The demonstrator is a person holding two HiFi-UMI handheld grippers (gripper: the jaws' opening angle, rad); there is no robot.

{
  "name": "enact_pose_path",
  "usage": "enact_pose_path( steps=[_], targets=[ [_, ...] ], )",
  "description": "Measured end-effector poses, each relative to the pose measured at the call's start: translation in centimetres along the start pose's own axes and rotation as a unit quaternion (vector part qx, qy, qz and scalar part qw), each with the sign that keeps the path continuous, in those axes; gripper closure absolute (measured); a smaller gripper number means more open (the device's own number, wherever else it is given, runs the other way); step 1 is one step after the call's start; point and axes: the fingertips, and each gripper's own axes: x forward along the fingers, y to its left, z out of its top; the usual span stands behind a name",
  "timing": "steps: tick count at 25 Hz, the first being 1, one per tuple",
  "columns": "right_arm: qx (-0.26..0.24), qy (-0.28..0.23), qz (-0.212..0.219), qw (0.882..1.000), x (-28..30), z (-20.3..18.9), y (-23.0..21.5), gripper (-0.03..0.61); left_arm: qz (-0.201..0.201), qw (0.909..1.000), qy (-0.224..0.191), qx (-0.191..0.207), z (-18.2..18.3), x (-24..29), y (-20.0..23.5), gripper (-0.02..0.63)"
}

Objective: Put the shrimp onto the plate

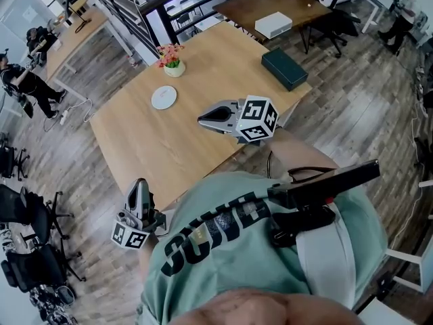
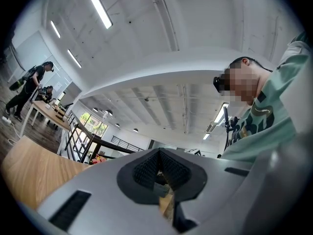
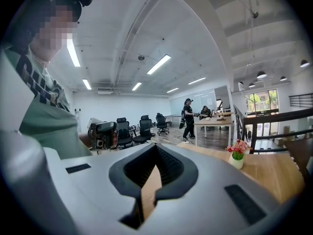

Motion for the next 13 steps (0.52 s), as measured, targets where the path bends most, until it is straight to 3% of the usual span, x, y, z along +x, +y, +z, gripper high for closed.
enact_pose_path(
  steps=[13],
  targets=[
    [-0.001, -0.001, 0.003, 1.000, 0.38, -0.03, 0.28, 0.571, 0.001, 1.0000, -0.001, 0.003, 0.28, -0.43, 0.08, 0.618]
  ],
)
